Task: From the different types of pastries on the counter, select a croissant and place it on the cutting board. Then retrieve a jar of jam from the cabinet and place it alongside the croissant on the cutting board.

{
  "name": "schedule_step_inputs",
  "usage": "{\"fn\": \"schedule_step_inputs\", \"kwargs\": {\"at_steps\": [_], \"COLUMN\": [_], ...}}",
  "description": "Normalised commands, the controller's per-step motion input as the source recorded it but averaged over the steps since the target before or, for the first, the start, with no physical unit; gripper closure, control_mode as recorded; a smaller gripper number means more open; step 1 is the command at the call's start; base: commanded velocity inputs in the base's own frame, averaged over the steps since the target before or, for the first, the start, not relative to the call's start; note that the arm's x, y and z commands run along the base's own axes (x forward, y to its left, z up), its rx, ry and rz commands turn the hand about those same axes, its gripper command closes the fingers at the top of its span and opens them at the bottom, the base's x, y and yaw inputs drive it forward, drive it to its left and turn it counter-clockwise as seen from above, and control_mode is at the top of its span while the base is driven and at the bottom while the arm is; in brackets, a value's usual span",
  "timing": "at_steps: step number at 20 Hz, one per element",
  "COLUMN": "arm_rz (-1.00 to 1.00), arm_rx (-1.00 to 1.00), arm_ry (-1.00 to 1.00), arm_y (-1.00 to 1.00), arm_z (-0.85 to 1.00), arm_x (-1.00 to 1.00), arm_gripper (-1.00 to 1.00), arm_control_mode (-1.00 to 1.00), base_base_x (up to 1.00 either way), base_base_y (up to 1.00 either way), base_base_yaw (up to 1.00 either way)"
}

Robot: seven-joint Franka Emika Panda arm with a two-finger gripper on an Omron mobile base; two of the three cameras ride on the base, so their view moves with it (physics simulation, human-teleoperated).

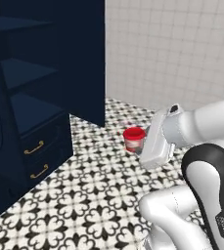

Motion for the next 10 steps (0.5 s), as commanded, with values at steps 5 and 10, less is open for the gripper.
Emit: {"fn": "schedule_step_inputs", "kwargs": {"at_steps": [5,10], "arm_rz": [0.0,0.0], "arm_rx": [0.0,0.0], "arm_ry": [0.0,0.0], "arm_y": [0.0,0.0], "arm_z": [0.0,0.0], "arm_x": [0.0,0.0], "arm_gripper": [1.0,1.0], "arm_control_mode": [1.0,1.0], "base_base_x": [-0.98,-0.88], "base_base_y": [0.02,0.01], "base_base_yaw": [-0.58,-0.62]}}
